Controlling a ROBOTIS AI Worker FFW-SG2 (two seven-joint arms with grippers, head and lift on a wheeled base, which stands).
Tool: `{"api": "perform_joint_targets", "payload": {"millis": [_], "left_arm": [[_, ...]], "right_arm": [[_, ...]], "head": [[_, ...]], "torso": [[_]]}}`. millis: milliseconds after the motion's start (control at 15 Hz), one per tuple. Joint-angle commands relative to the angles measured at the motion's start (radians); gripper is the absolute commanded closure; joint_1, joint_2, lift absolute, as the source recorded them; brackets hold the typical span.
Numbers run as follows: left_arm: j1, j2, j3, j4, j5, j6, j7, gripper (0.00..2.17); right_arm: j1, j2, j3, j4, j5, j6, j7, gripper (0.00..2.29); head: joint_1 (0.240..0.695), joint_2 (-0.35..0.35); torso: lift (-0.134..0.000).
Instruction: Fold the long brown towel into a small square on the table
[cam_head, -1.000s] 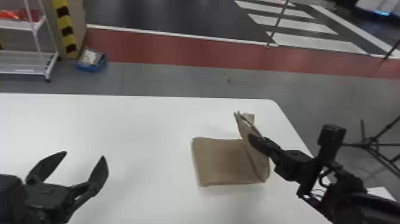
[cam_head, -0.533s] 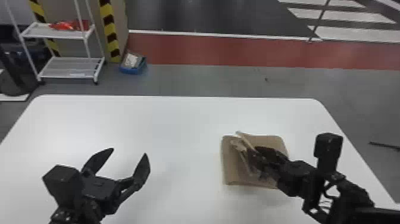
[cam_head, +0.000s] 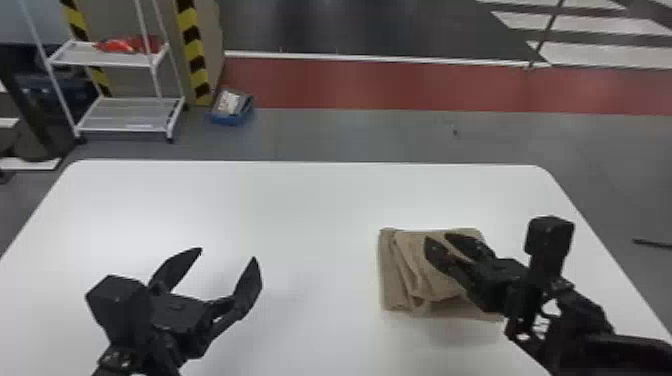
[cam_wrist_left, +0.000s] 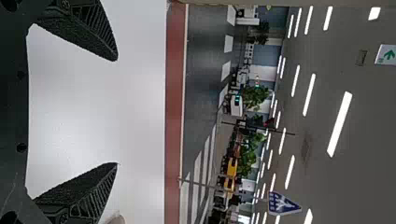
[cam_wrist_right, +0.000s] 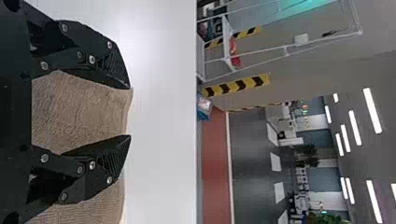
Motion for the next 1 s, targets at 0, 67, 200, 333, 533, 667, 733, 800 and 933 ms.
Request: {"api": "perform_joint_targets", "payload": {"millis": [0,67,200,333,533,667,733,800,933], "left_arm": [[-0.001,0.002,0.002,0.001,0.000,-0.002,0.000,0.07],[-0.003,0.002,0.004,0.002,0.002,-0.002,0.000,0.07],[-0.007,0.002,0.001,0.004,0.003,-0.002,0.000,0.07],[-0.007,0.002,0.001,0.004,0.003,0.001,0.000,0.07],[-0.006,0.002,0.005,0.004,0.003,-0.002,0.000,0.07],[-0.004,0.002,0.007,0.004,0.003,0.001,0.000,0.07],[-0.004,0.002,0.007,0.004,0.005,-0.002,0.002,0.07],[-0.004,0.002,0.007,0.004,0.005,0.001,0.002,0.07],[-0.006,0.002,0.007,0.004,0.006,-0.002,0.002,0.07]], "right_arm": [[-0.051,0.000,0.054,0.086,0.106,0.037,-0.034,2.12],[-0.064,-0.003,0.068,0.114,0.111,0.034,-0.042,2.12],[-0.092,-0.004,0.114,0.152,0.129,0.028,-0.045,2.12],[-0.092,-0.007,0.180,0.155,0.134,0.009,-0.044,2.12],[-0.069,-0.007,0.275,0.138,0.134,-0.030,-0.030,2.12],[-0.049,-0.010,0.331,0.115,0.146,-0.055,-0.013,2.12],[-0.035,-0.012,0.354,0.106,0.157,-0.061,0.009,2.12],[-0.029,-0.013,0.366,0.092,0.169,-0.073,0.027,2.12],[0.006,-0.013,0.367,0.048,0.172,-0.132,0.053,2.12]], "head": [[0.695,-0.097],[0.695,-0.098],[0.695,-0.092],[0.695,-0.070],[0.695,-0.022],[0.695,0.035],[0.695,0.055],[0.695,0.075],[0.695,0.119]], "torso": [[-0.111],[-0.111],[-0.111],[-0.111],[-0.111],[-0.111],[-0.111],[-0.111],[-0.111]]}}
